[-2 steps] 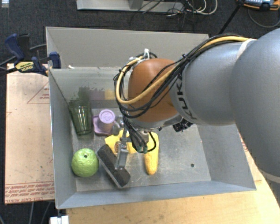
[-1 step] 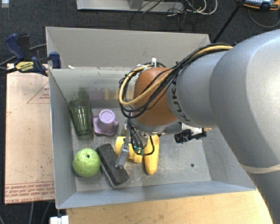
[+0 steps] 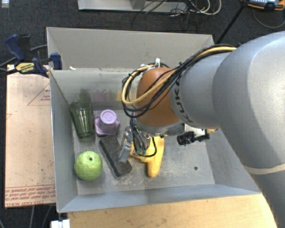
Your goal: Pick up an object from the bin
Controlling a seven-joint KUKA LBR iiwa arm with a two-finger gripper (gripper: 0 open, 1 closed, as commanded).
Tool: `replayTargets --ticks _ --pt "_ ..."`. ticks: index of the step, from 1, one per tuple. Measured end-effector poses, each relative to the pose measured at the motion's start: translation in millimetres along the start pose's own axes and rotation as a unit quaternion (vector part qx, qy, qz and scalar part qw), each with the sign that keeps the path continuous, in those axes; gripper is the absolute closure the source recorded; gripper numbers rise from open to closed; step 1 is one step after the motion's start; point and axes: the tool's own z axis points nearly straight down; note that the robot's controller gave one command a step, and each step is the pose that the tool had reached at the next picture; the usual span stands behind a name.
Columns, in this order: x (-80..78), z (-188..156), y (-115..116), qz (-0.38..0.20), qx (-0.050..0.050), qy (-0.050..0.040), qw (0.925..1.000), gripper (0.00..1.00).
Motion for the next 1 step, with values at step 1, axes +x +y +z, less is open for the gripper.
replayTargets --ticks 1 --pt "0.0 0.0 0.0 0.000 0.000 0.0000 1.0000 1.00"
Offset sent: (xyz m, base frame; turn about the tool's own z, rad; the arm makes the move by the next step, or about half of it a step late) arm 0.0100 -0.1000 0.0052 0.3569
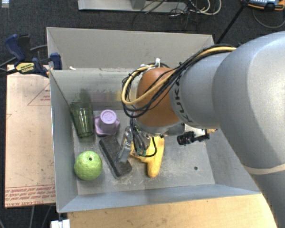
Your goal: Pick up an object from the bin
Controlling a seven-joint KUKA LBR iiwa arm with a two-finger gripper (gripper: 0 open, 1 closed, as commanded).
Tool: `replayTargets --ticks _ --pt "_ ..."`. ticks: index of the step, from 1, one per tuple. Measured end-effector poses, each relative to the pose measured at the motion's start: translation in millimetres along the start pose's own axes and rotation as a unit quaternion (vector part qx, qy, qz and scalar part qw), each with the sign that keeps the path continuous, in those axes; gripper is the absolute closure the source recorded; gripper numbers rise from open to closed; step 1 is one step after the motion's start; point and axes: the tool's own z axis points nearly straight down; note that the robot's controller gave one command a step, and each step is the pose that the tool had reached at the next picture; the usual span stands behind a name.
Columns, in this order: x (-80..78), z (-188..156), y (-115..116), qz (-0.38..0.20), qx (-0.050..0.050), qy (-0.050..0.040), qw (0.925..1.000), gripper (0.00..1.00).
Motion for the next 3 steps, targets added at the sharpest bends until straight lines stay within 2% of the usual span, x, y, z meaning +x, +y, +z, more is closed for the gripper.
replayTargets --ticks 1,2,3 --pt "-7.4 -2 -12 0.033 -0.004 -0.0009 0.9994 1.00" --pt "-11.1 -4 -34 0.092 -0.008 -0.0086 0.9957 1.00" --pt "-5.5 -5 -43 -0.021 -0.010 -0.0147 0.9996 1.00"
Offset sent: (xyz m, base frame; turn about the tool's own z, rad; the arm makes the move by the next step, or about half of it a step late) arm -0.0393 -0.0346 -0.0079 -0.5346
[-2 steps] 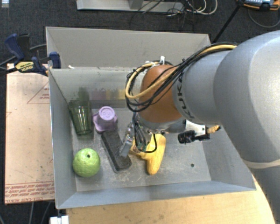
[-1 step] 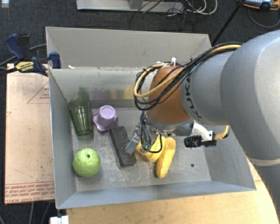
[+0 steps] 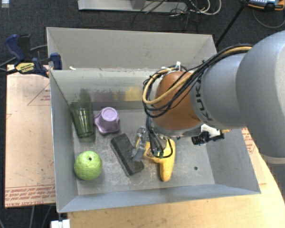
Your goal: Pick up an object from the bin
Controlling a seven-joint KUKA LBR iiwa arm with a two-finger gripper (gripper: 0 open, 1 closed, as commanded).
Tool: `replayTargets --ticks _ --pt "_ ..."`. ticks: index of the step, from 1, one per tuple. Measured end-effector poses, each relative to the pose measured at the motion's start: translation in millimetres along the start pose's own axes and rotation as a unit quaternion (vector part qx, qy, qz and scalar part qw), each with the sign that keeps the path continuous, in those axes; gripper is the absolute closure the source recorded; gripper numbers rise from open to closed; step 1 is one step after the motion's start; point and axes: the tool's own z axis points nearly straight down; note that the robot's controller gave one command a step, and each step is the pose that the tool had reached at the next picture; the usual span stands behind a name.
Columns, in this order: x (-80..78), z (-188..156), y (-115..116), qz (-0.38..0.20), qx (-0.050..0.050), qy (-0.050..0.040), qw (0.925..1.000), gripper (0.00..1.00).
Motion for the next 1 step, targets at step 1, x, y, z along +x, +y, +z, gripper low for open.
replayTargets --ticks 1 --pt "26.4 -0.1 2.3 -0.117 -0.005 -0.0137 0.9930 1.00"
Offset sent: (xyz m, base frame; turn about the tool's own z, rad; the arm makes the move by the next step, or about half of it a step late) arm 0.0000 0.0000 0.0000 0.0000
